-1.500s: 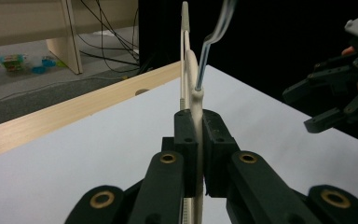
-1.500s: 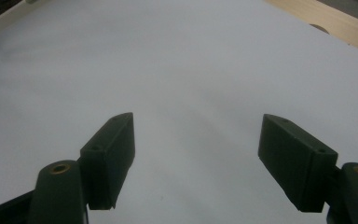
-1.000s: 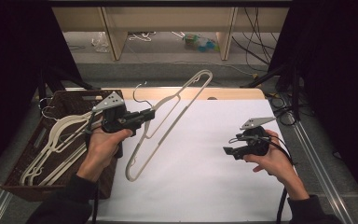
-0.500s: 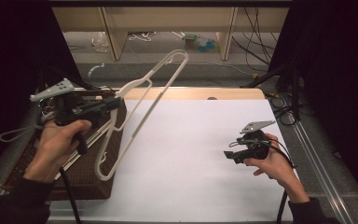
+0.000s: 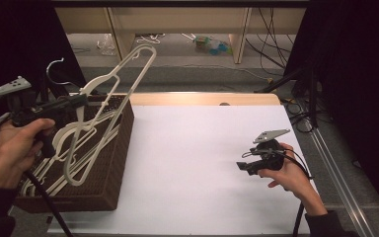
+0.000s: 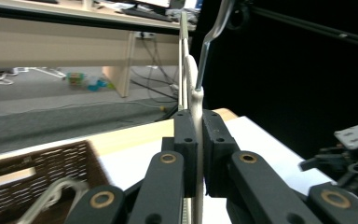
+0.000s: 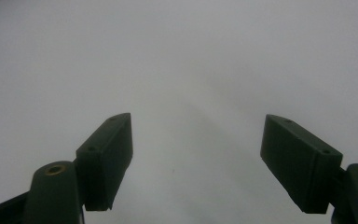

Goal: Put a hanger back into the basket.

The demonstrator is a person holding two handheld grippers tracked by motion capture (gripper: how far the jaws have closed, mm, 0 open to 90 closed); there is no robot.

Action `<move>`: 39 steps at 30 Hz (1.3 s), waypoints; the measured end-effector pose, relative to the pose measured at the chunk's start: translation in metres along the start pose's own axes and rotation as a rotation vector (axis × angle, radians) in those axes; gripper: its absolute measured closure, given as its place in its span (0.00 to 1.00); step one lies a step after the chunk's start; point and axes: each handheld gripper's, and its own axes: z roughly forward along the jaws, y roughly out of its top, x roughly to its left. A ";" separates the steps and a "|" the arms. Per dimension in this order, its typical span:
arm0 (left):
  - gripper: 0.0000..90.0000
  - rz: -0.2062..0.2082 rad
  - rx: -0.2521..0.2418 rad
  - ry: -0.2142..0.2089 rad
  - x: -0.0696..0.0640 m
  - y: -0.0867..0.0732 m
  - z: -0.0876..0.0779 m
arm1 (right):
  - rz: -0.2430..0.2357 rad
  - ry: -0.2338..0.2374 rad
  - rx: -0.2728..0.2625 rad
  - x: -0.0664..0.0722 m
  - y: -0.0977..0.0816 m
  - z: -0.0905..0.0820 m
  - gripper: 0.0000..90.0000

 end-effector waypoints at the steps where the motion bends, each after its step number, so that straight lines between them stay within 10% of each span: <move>1: 0.95 0.000 0.001 0.013 0.006 -0.001 -0.002 | 0.018 0.000 -0.003 0.001 -0.001 0.000 0.29; 17: 0.95 0.047 0.059 0.107 0.074 -0.027 -0.034 | -0.003 0.011 0.010 0.002 -0.004 -0.001 0.28; 28: 0.95 0.116 0.155 0.092 0.090 -0.054 -0.043 | -0.004 0.018 0.017 0.004 -0.007 -0.001 0.28; 39: 0.95 0.086 0.222 0.114 0.107 -0.065 -0.028 | -0.010 0.025 0.021 0.006 -0.007 0.000 0.28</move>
